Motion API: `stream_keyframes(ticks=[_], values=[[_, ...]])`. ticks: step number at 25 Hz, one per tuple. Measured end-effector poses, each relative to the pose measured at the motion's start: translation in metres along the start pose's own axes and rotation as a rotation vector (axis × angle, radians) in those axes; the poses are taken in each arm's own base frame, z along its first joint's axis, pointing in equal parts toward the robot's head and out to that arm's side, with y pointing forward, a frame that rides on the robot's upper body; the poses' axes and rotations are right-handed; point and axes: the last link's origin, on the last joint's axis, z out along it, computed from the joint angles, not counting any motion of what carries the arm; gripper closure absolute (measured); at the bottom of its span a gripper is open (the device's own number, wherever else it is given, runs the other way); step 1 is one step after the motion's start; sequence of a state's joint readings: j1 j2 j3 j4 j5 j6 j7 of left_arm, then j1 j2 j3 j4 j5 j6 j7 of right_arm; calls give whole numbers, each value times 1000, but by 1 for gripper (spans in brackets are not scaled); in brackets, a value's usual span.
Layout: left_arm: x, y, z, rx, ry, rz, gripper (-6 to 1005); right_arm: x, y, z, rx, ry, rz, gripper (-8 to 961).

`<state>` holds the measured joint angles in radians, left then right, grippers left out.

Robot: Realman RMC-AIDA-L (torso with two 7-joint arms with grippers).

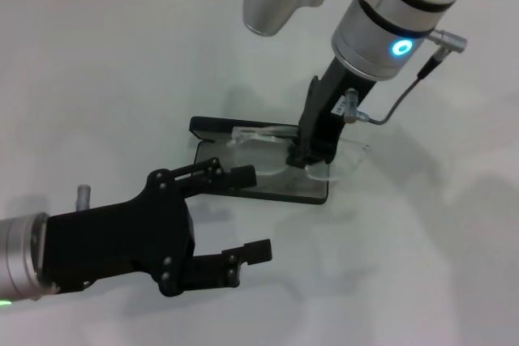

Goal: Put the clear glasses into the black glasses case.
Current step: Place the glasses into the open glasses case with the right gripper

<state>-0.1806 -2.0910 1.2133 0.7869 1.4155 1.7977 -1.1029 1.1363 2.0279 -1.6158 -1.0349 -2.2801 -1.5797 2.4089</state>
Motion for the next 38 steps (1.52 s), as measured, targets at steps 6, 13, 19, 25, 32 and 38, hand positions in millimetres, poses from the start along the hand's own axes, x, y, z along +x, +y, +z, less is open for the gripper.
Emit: stream_keyframes(ticks=[6,13,19,25,32,38], values=[[2,-2,2,-7,3,7,195,-2,-4,5,-3,-23,75,863],[3,-3,3,-8,5,9,195,2,-9,14,-13,-44,145,861],[3,-3,4,-11,6,12,195,0,-10,16,4,-41,134,861],[3,-4,4,-10,5,11,195,-1,-11,21,19,-34,129,860],[3,-4,4,-8,5,11,196,-1,-11,27,18,-35,130,859],[3,-3,4,-7,5,9,196,-2,-9,31,19,-31,120,859]])
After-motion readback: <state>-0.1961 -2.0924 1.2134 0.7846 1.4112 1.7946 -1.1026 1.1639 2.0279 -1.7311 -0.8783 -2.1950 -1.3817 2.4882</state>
